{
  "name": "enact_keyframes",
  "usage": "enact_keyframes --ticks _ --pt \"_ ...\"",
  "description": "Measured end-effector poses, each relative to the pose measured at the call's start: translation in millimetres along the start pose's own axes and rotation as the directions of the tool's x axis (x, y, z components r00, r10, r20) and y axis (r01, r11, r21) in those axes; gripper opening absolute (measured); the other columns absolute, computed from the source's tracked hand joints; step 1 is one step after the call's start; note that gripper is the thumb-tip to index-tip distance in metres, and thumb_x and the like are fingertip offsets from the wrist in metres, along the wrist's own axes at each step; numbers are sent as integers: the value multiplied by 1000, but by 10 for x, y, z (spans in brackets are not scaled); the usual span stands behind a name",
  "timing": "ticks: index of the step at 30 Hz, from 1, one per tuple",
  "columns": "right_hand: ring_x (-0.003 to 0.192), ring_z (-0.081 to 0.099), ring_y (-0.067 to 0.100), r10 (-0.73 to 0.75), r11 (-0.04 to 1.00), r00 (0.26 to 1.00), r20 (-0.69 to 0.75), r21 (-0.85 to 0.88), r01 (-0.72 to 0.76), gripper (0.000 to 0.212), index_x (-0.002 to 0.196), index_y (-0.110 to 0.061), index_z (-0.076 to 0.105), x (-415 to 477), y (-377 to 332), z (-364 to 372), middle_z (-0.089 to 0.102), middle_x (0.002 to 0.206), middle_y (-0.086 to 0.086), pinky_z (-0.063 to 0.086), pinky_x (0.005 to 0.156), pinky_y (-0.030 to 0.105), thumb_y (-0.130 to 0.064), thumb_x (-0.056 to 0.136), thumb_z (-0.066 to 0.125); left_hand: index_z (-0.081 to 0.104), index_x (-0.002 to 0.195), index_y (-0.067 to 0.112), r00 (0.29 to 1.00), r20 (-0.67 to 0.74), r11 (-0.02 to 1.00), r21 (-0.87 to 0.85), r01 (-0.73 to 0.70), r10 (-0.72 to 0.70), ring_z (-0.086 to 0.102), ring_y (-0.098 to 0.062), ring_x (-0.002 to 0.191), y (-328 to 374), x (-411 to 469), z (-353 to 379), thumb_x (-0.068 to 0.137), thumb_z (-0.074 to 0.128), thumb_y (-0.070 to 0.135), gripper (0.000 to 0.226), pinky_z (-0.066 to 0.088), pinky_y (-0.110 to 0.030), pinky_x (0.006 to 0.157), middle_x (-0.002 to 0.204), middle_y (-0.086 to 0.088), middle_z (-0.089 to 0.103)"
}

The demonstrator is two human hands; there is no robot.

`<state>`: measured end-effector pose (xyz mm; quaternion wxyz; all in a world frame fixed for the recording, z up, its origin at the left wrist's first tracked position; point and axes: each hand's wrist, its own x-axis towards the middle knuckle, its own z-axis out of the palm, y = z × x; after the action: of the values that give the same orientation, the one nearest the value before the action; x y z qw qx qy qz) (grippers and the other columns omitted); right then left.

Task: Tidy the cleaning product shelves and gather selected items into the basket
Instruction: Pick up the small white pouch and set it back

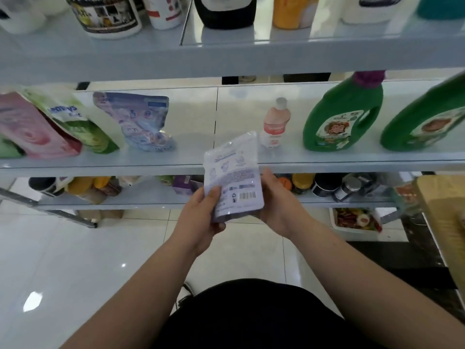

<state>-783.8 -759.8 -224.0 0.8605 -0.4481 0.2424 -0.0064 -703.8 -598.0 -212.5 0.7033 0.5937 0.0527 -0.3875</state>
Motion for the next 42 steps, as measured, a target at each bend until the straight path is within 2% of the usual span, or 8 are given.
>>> enact_keyframes --ticks 5,9,13,18,25,28,34,42 --pt "118 65 24 126 987 990 58 -109 -119 57 118 -21 73 -6 8 -95 74 111 4 51 102 46 -61 78 71 56 94 10 952 224 853 -435 288 -208 37 -4 36 -138 -218 236 91 58 21 11 25 -12 29 63 0 52" --pt "85 67 16 140 989 978 155 21 -145 37 117 -12 67 -65 136 -78 74 97 1 58 79 33 -33 88 75 53 86 8 907 286 788 -457 413 -310 35 -5 31 -283 -346 345 80 58 18 13 22 -11 30 58 0 49" --pt "87 68 22 85 988 988 127 117 -100 28 108 -9 67 -56 155 -118 76 99 6 58 77 34 -21 85 76 56 86 7 866 316 801 -349 486 -387 40 -8 35 -301 -336 354 88 51 24 18 29 -13 30 59 -1 50" --pt "89 75 24 5 993 1000 -8 114 -4 22 116 -10 66 82 31 -157 78 105 8 62 73 36 -1 96 64 65 118 9 950 135 948 -114 298 -282 74 -27 73 -247 -145 148 106 43 20 28 59 -29 51 94 -12 75" --pt "101 76 21 -109 993 990 -84 -56 105 33 120 -22 68 321 -209 -160 77 116 1 61 78 36 2 97 64 67 123 9 986 132 973 -191 127 -103 74 -29 102 126 341 -352 108 40 48 50 61 -42 78 122 -15 73" --pt "100 75 23 -119 984 985 -123 -147 101 32 119 -22 68 443 -256 -20 78 114 3 63 83 40 1 97 66 66 115 4 997 71 999 -38 -18 21 73 -26 98 235 529 -429 105 53 17 21 61 -39 78 116 -16 73" --pt "76 60 13 -161 887 953 -255 -461 26 5 101 -26 74 729 -298 263 74 84 -8 48 65 28 -23 99 70 64 94 10 995 41 996 6 -88 88 69 -22 84 493 819 -605 104 53 7 16 62 -36 72 94 -9 74" --pt "84 72 19 -132 952 934 -333 -305 26 17 107 -18 72 1020 -116 512 77 92 -1 63 73 30 -6 103 60 64 91 15 991 94 976 186 -108 92 67 -14 77 599 1164 -931 103 56 9 16 57 -27 65 80 3 73"
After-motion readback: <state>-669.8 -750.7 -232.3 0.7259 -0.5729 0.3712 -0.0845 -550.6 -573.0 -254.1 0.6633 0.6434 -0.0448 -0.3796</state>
